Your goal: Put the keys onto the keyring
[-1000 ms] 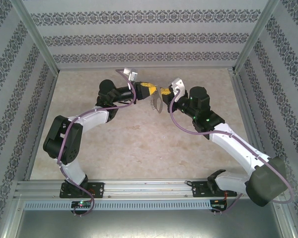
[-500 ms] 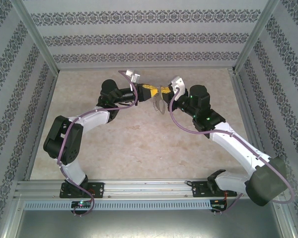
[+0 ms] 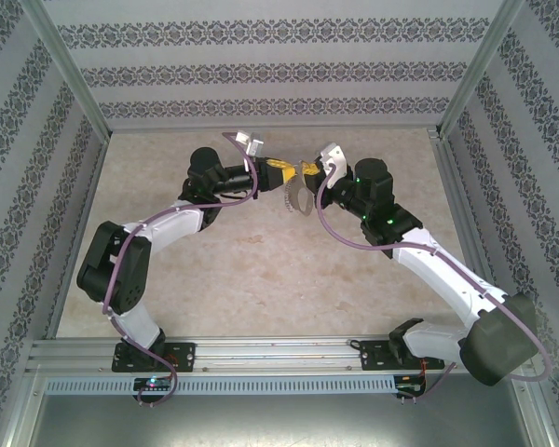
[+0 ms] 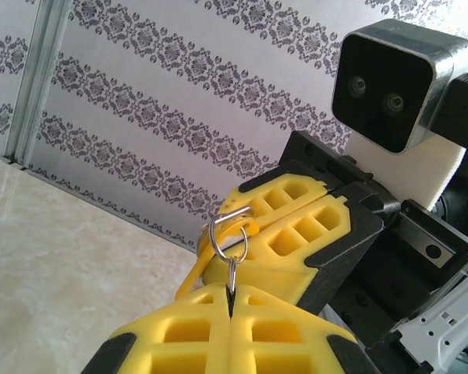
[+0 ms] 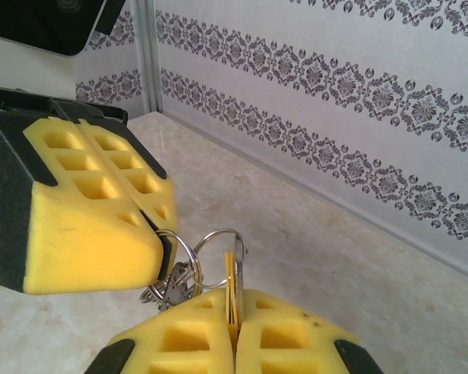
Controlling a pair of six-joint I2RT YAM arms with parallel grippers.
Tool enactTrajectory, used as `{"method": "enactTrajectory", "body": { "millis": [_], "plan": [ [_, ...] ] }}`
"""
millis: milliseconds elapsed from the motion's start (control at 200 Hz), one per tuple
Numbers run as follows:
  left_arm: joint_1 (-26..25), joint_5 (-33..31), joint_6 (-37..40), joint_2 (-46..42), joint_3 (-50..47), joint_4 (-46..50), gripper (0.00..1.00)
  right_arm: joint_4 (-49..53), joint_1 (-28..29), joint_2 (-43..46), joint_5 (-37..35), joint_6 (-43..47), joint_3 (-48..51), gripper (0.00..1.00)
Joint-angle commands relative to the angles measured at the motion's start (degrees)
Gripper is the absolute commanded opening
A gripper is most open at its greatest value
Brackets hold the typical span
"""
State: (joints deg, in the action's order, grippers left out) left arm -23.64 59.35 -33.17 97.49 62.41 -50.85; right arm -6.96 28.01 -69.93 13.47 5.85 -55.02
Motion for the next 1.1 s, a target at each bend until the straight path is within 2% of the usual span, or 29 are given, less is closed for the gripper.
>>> {"method": "enactTrajectory", "body": {
  "millis": [0,420,814,1094],
  "plan": [
    [-0.75,-0.55,2.81,-2.54,-0.44,1.19,0.00,0.20,0.72,-0.29,-0.55,0.63,-1.34,0.00],
    [-1.35,-1.43,7.63,-3.47,0.70,8.54,0.00,2.13,2.31,-1.91,0.40,1.48,-2.48,0.00],
    [-1.36,-1.61,7.93,-3.49,0.99,9.10,0.00,1.56,-0.39,0.14,0.23,0.15,-1.15,0.00],
    [-1.38,-1.60,8.04,-3.61,1.04,9.18,0.00,1.51,0.53,-1.23,1.55,0.04,-2.03,0.00]
  ]
}}
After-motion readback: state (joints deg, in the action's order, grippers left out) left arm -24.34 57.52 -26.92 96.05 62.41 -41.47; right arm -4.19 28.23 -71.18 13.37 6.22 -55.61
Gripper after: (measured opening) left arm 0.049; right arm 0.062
